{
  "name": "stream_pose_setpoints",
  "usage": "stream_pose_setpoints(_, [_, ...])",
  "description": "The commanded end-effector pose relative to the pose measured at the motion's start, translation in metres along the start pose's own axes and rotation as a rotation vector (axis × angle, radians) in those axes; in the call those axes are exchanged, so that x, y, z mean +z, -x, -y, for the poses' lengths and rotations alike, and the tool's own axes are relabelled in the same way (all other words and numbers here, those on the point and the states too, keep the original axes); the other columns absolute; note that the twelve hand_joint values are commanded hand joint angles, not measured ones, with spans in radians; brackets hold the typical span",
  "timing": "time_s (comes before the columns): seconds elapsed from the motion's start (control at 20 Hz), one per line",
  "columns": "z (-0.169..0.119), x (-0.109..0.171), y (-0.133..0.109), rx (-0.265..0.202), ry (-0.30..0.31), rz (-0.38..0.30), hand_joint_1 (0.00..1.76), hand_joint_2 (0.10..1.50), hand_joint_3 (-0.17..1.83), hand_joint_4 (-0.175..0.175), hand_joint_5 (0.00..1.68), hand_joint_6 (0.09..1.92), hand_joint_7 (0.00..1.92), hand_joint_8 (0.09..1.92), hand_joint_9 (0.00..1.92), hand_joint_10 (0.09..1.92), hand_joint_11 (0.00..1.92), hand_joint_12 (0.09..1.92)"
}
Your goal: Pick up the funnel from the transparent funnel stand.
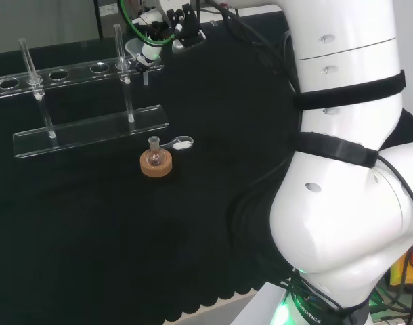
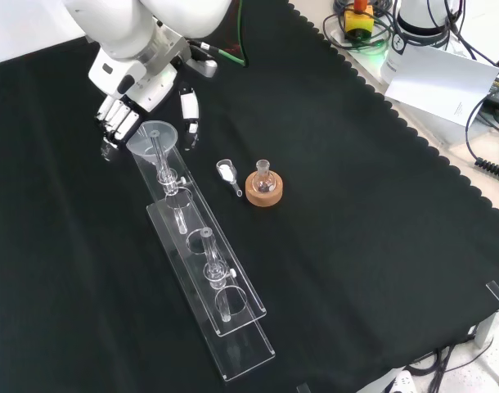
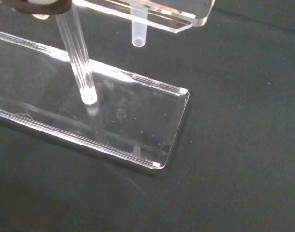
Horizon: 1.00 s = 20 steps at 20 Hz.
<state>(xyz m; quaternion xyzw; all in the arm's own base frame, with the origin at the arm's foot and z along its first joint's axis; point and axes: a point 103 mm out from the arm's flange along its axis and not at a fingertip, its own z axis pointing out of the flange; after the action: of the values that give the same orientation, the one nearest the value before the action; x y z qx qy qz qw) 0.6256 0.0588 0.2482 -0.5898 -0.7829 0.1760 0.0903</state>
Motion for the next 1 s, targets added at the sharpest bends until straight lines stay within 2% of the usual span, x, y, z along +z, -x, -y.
stream_pose_setpoints(0.05, [-0.0014, 0.0012, 0.0019, 0.004, -0.006, 0.01, 0.69, 0.7, 0.37, -0.037, 0.1, 0.09, 0.0, 0.65, 0.24, 0.79, 0.17, 1.45])
stream_pose_setpoints(0.3, [-0.0032, 0.0, -0.0006, 0.005, -0.01, 0.027, 0.71, 0.69, 0.4, -0.035, 0.16, 0.09, 0.03, 0.7, 0.32, 0.75, 0.2, 1.42])
stream_pose_setpoints(0.8, [-0.0064, -0.003, -0.0049, 0.02, -0.003, 0.062, 0.78, 0.68, 0.49, -0.031, 0.42, 0.09, 0.15, 0.71, 0.45, 0.69, 0.21, 1.41])
stream_pose_setpoints(1.0, [-0.0054, -0.0061, -0.0063, 0.029, 0.021, 0.075, 0.82, 0.67, 0.52, -0.032, 0.48, 0.09, 0.2, 0.71, 0.53, 0.67, 0.22, 1.4])
